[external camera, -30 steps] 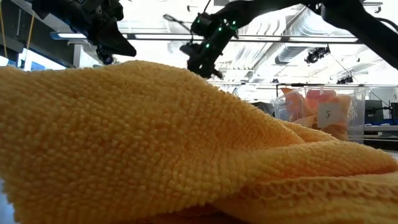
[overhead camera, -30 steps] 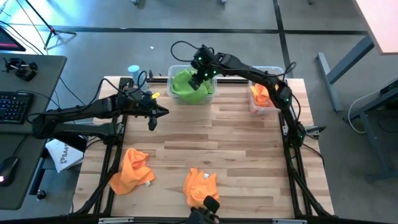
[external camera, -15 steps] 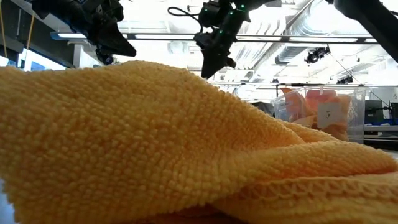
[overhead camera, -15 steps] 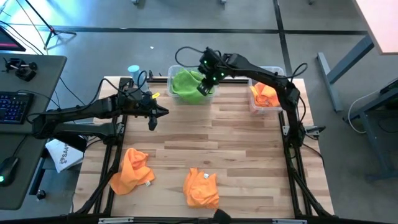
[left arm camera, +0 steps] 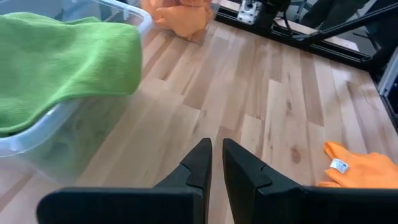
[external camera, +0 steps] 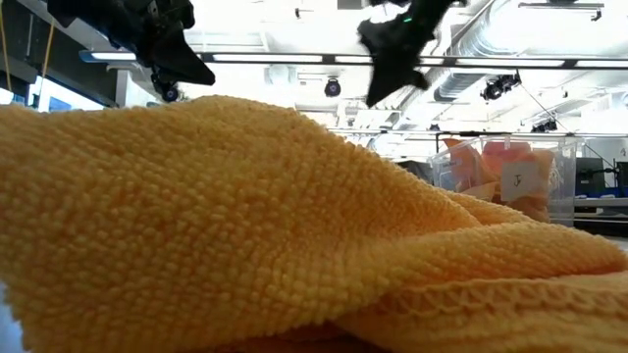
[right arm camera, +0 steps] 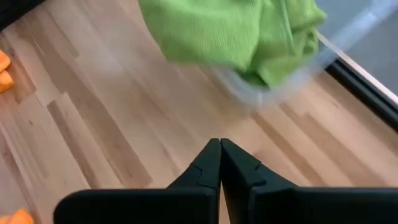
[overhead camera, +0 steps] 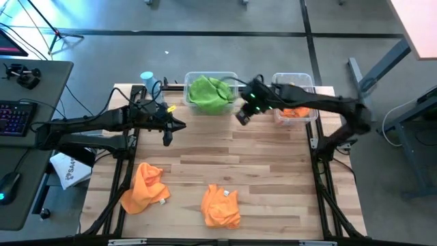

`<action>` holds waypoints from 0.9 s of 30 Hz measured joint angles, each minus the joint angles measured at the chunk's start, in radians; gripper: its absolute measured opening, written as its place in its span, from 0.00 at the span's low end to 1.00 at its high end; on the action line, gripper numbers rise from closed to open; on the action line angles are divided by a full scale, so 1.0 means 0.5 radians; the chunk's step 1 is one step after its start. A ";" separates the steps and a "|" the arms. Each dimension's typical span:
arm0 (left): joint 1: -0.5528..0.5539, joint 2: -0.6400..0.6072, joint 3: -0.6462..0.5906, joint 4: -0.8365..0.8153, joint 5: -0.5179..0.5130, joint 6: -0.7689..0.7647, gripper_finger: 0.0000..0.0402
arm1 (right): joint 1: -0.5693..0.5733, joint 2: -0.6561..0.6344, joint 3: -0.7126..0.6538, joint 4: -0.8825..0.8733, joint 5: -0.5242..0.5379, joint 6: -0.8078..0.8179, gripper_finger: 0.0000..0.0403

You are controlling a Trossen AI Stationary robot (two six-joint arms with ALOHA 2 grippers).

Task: Sort microfiber towel by color & place in baskets
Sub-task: Put the orange towel into the right transparent bin

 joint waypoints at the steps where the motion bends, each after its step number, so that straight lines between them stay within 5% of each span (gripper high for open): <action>1: -0.032 0.001 0.000 0.001 -0.024 -0.012 0.06 | 0.025 -0.085 -0.096 0.029 0.032 0.039 0.01; 13: -0.569 0.346 0.235 0.006 -0.405 -0.233 0.01 | 0.222 -0.883 -0.904 0.119 0.106 0.373 0.00; 18: -0.742 0.687 0.597 -0.196 -0.666 -0.285 0.00 | 0.365 -1.144 -1.115 0.099 0.084 0.496 0.00; 27: -1.103 1.360 1.559 -1.205 -1.117 -0.840 0.00 | 0.564 -1.488 -1.267 0.097 0.080 0.543 0.00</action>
